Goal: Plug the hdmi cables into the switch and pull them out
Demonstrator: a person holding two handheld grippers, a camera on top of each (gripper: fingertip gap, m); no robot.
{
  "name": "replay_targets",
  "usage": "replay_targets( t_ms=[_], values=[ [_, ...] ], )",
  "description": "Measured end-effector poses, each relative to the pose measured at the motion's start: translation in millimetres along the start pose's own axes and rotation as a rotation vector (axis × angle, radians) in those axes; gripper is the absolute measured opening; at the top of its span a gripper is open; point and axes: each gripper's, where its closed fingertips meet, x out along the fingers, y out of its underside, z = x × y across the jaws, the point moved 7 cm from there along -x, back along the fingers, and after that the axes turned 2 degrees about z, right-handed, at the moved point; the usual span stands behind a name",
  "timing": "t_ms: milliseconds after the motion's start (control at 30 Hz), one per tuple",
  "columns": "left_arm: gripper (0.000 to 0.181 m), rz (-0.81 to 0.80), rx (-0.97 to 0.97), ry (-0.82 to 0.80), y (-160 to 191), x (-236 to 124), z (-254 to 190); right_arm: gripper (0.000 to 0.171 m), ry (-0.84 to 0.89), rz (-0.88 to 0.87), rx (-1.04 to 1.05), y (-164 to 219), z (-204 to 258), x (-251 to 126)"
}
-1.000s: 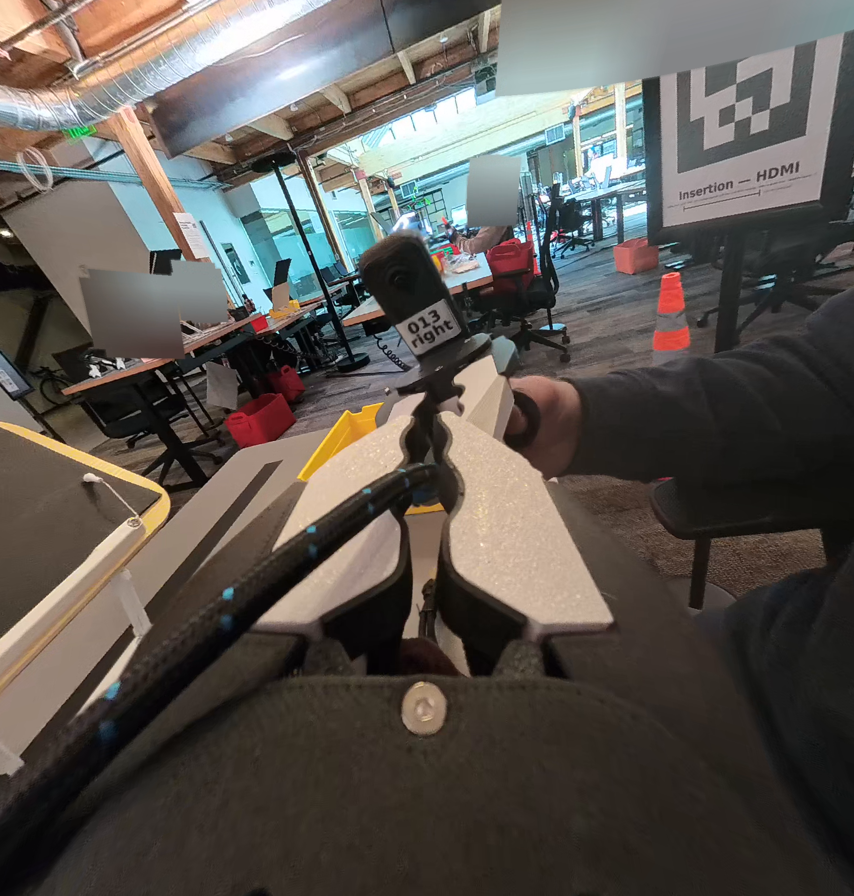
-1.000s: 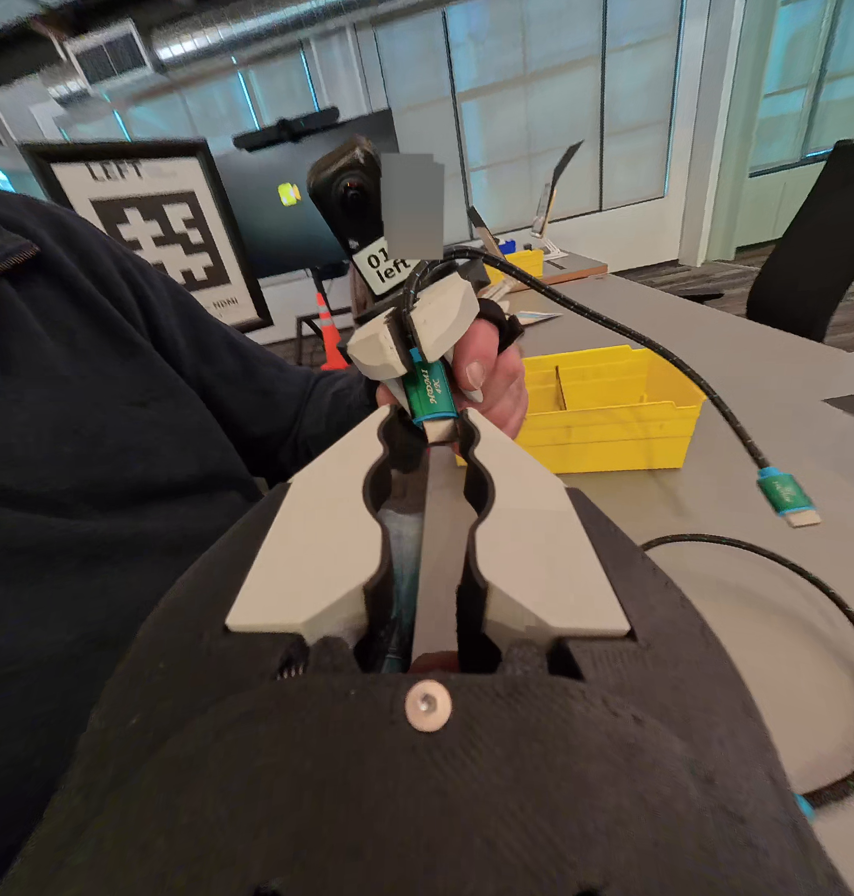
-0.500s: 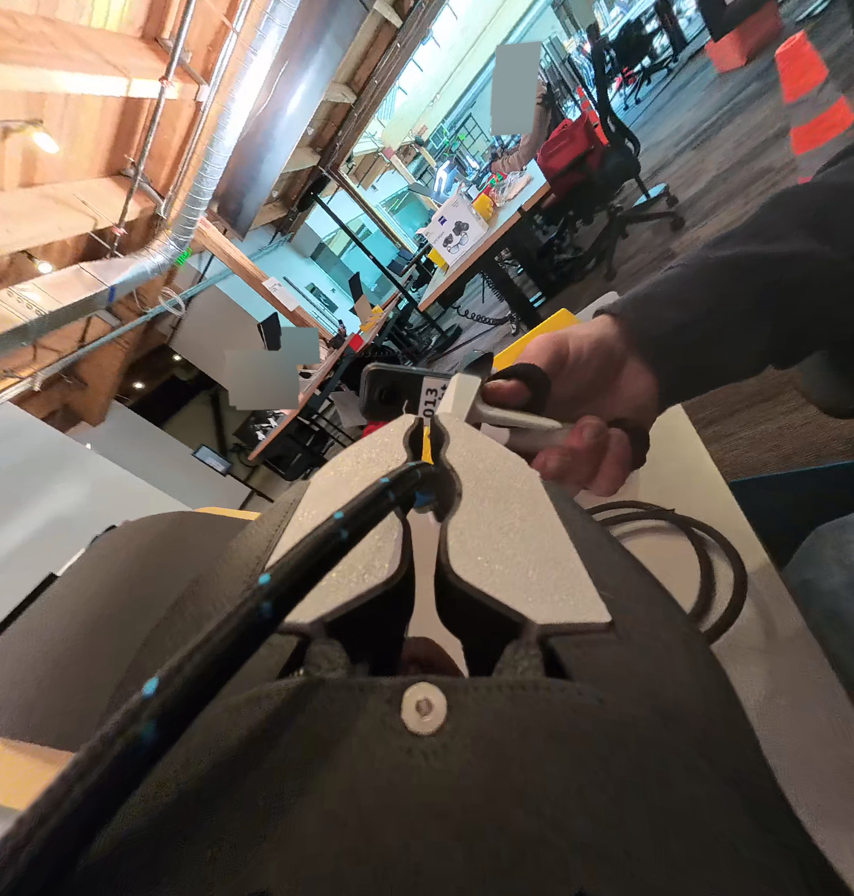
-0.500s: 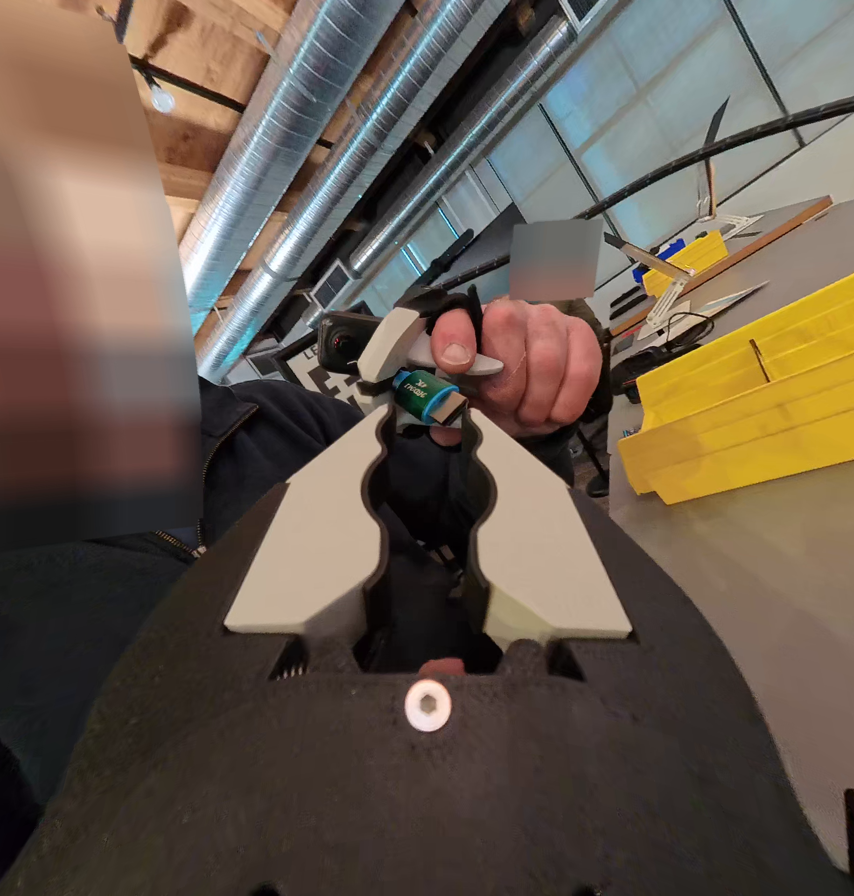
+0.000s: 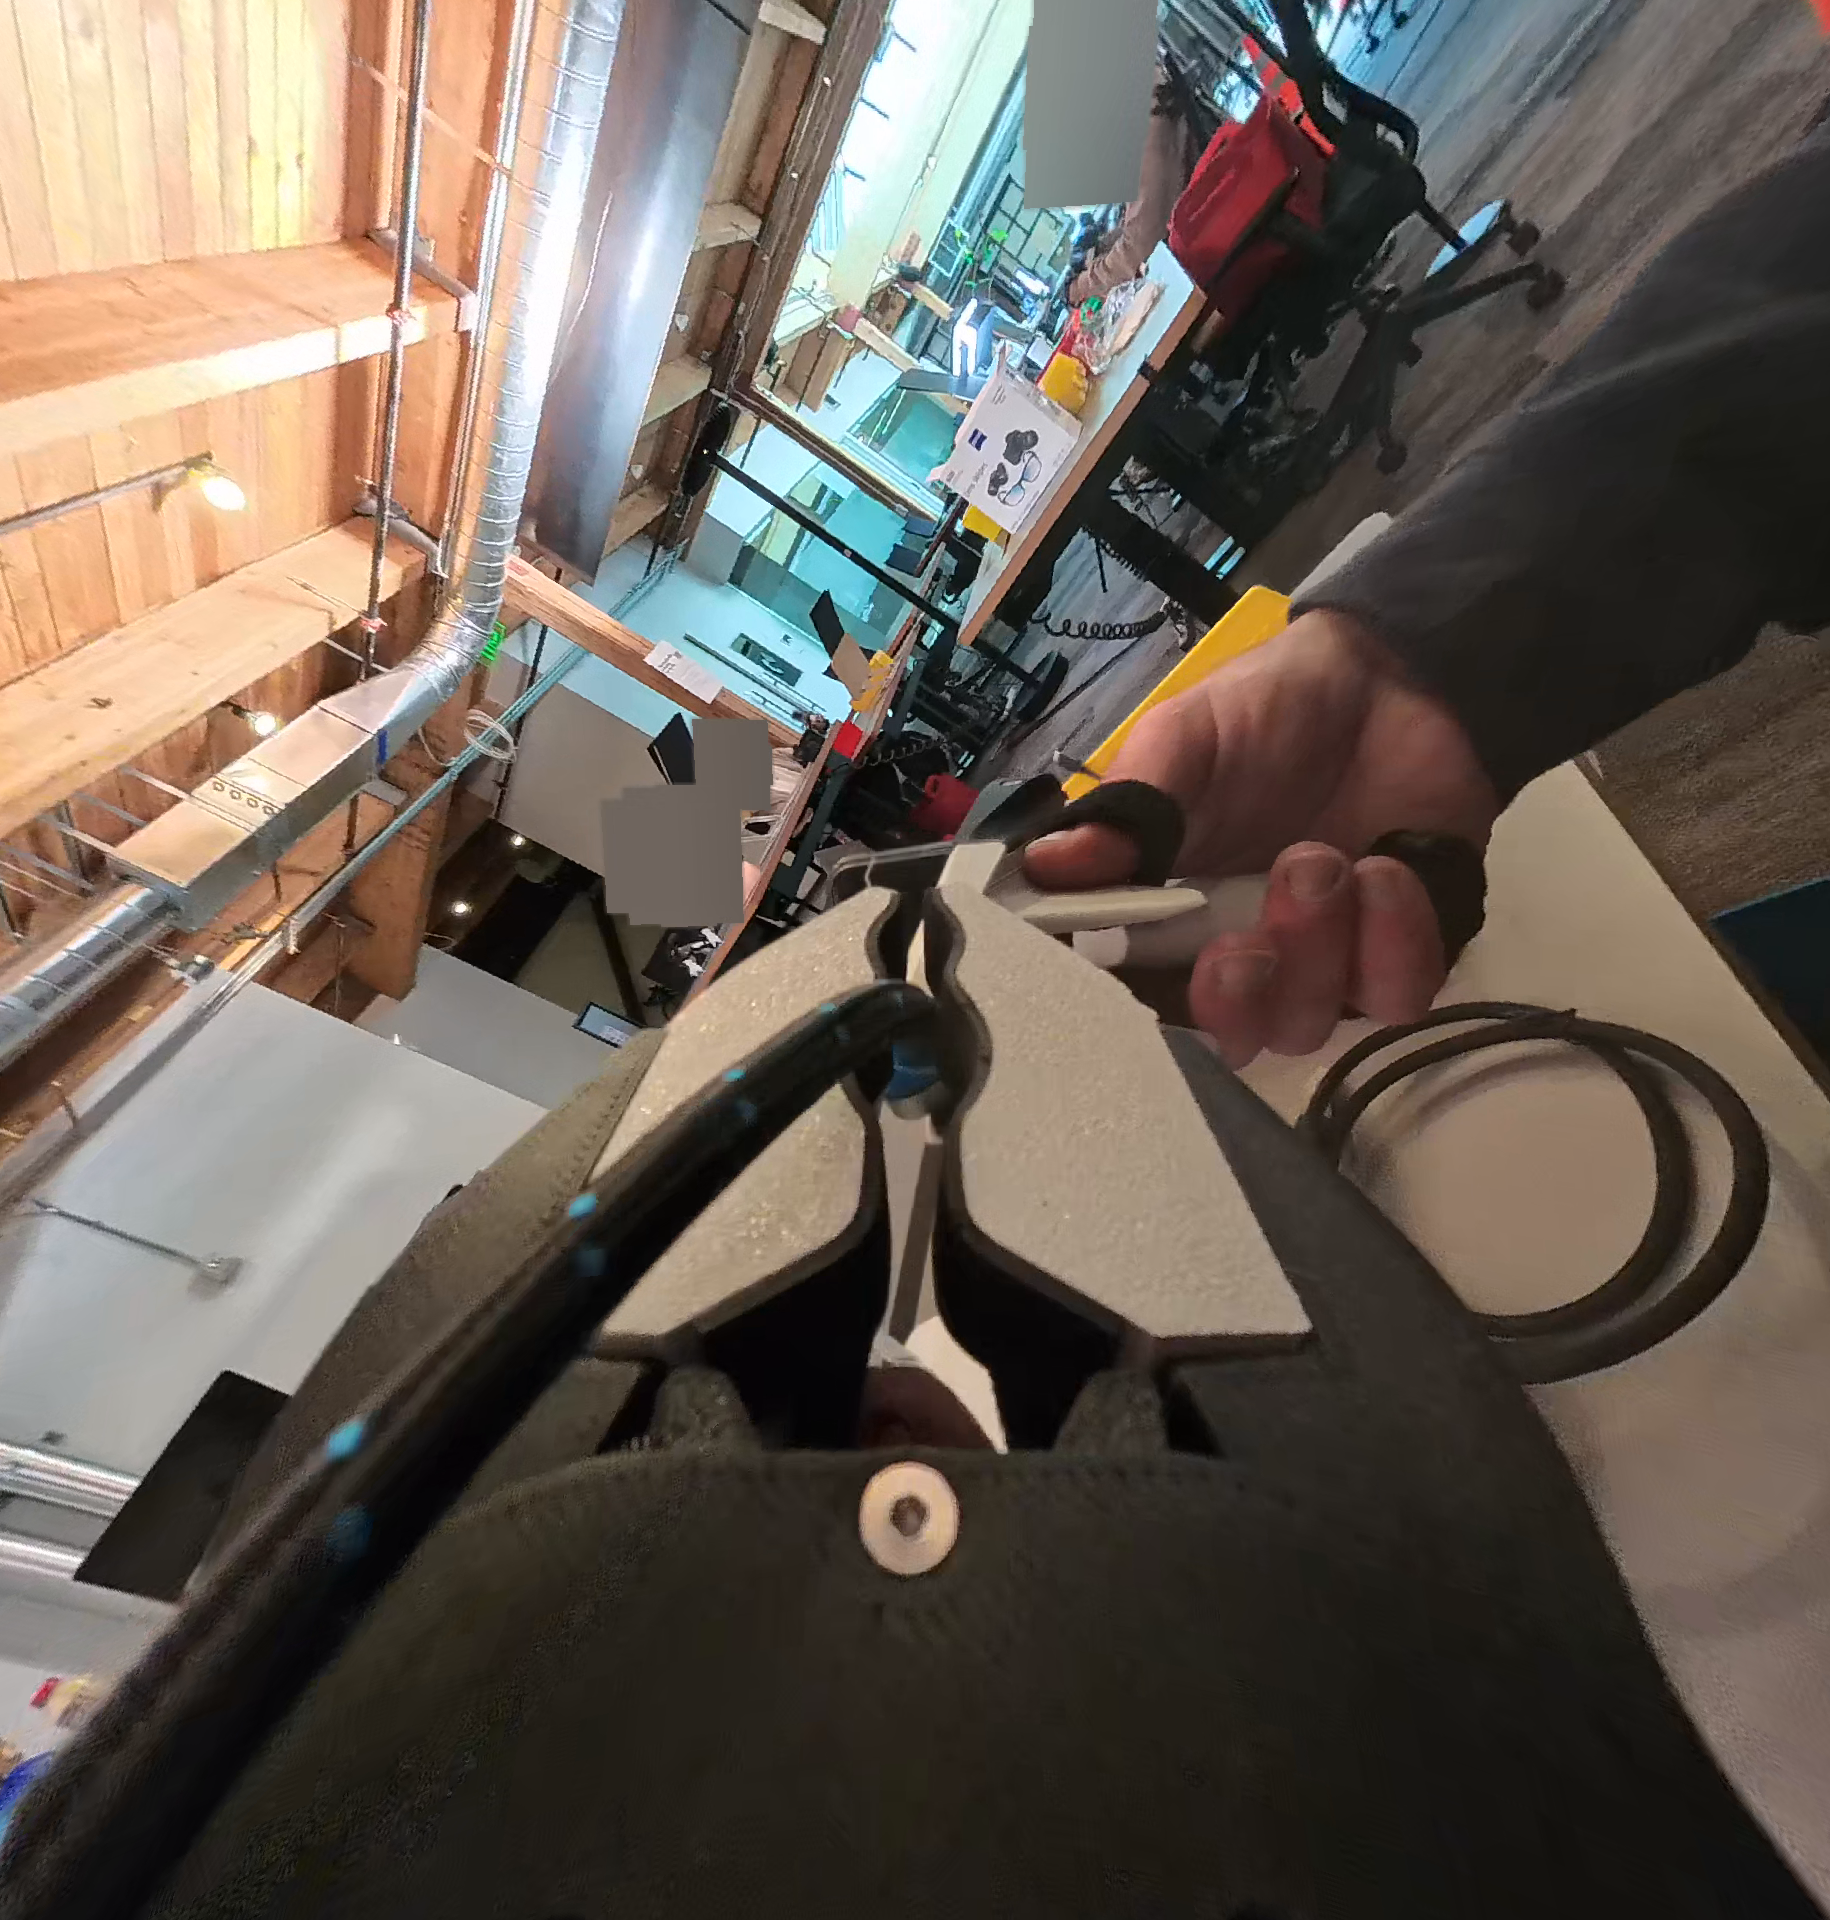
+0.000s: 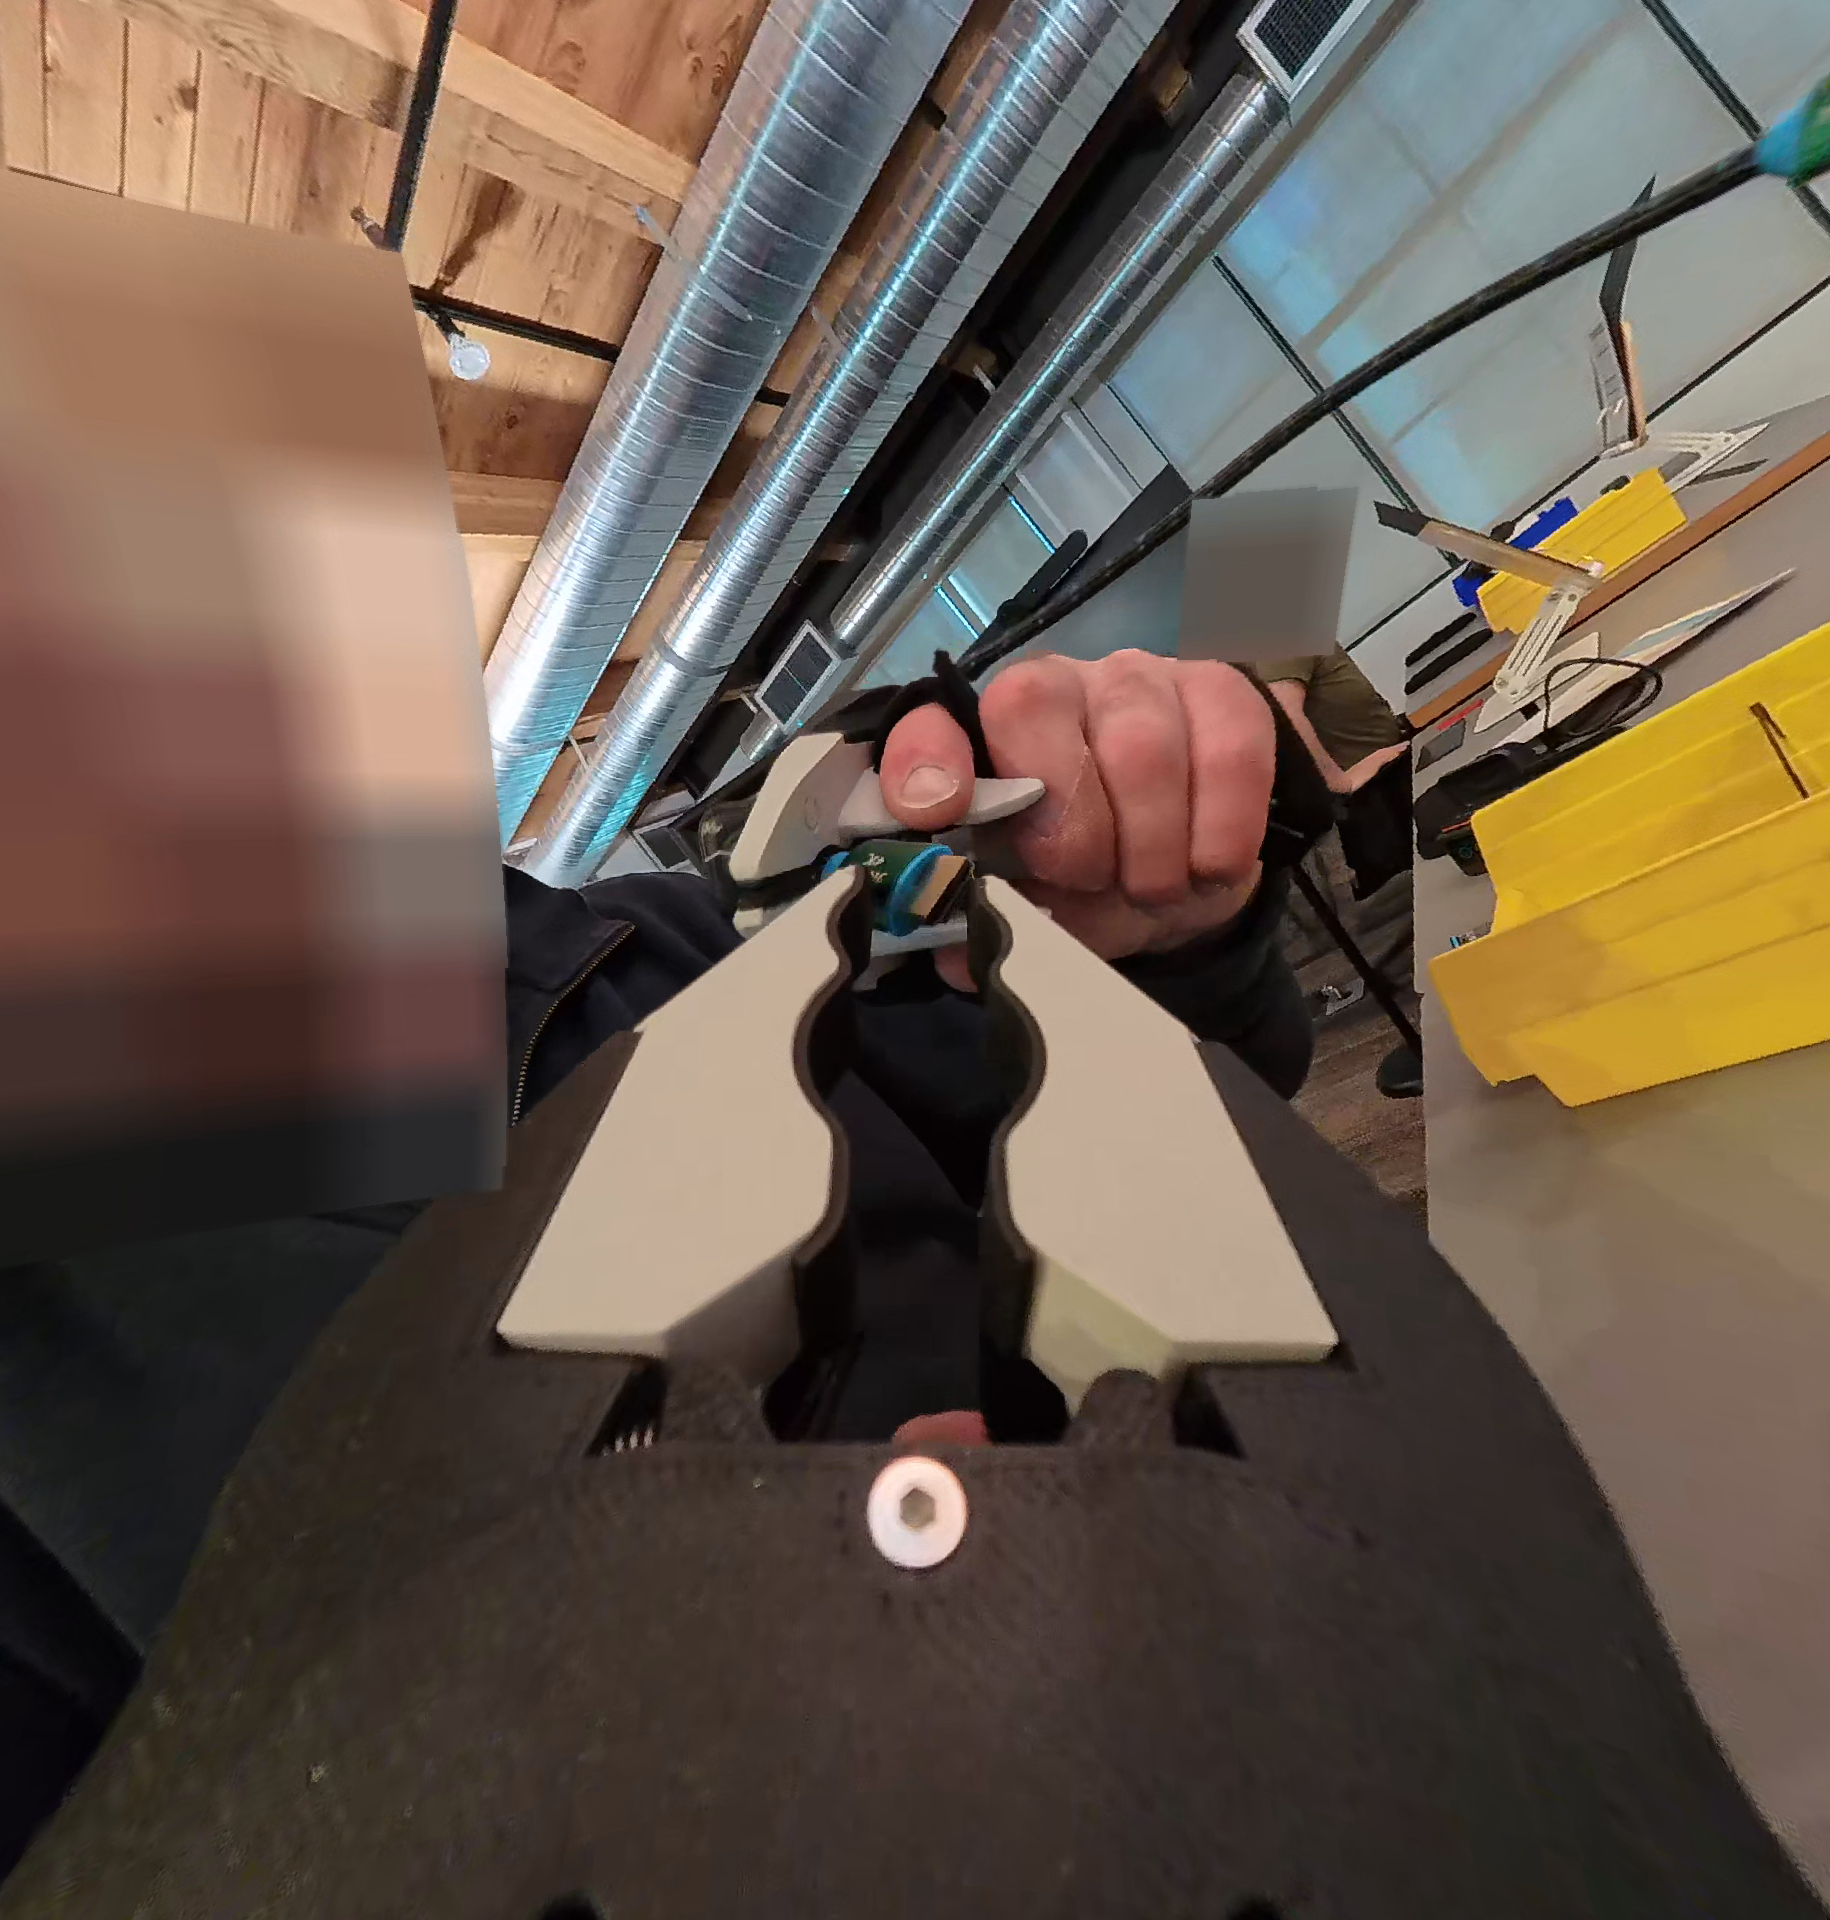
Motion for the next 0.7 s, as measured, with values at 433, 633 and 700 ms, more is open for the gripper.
replay_targets(
  t_ms=[433,633,700],
  values=[
    [0.002,0.011,-0.06,-0.048,10.9,7.7,-3.2,0.014,0.12,-0.044,-0.139,-9.0,2.5,-9.0],
    [0.017,0.016,-0.278,-0.097,26.5,14.6,-0.5,0.012,0.202,-0.084,-0.26,-16.5,6.6,-17.8],
    [0.023,0.03,-0.342,-0.116,30.1,16.6,1.5,0.011,0.225,-0.093,-0.309,-18.7,9.8,-18.9]
  ],
)
